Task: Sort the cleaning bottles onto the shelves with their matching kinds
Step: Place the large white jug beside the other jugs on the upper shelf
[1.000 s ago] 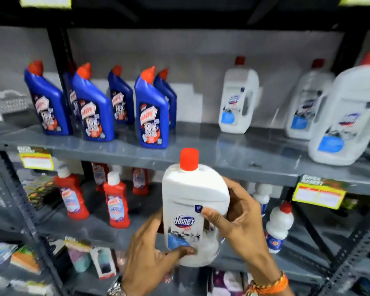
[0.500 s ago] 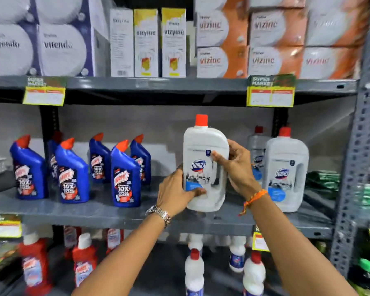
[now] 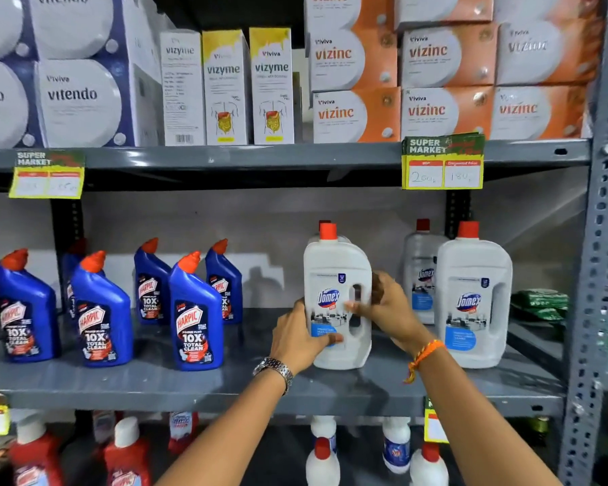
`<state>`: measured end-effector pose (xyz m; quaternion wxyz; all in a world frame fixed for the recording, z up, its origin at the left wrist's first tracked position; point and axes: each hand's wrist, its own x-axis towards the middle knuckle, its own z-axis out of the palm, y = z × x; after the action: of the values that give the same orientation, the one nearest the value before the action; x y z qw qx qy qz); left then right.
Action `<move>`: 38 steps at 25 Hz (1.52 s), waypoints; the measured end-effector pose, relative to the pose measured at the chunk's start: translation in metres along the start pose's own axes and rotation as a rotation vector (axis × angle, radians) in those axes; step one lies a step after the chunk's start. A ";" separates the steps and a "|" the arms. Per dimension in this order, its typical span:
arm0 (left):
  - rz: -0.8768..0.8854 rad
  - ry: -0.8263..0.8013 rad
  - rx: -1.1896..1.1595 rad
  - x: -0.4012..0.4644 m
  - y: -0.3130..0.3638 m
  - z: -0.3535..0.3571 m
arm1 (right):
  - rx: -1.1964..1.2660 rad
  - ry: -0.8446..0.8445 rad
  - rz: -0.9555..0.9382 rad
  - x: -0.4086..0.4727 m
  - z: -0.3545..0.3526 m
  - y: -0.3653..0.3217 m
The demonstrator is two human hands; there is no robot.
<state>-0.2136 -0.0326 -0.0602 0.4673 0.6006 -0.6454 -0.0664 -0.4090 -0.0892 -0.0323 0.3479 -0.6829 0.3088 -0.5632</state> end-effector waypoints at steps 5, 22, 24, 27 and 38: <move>0.007 -0.026 0.005 0.004 -0.001 -0.001 | -0.364 -0.042 0.067 -0.028 0.010 0.017; -0.281 0.121 -0.156 -0.045 -0.135 -0.143 | -0.376 -0.177 0.111 -0.037 0.268 -0.022; -0.255 0.088 -0.129 -0.042 -0.133 -0.142 | -0.404 -0.131 0.103 -0.034 0.270 -0.012; -0.228 -0.014 -0.145 -0.041 -0.129 -0.150 | -0.408 -0.111 0.090 -0.033 0.270 -0.012; -0.731 0.472 -0.111 -0.211 -0.324 -0.080 | -0.158 0.601 0.049 -0.251 0.227 0.119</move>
<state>0.0394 0.0945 -0.3357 0.5794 0.7621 -0.2615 -0.1230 -0.2329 0.0762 -0.2976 0.2005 -0.5031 0.4569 -0.7056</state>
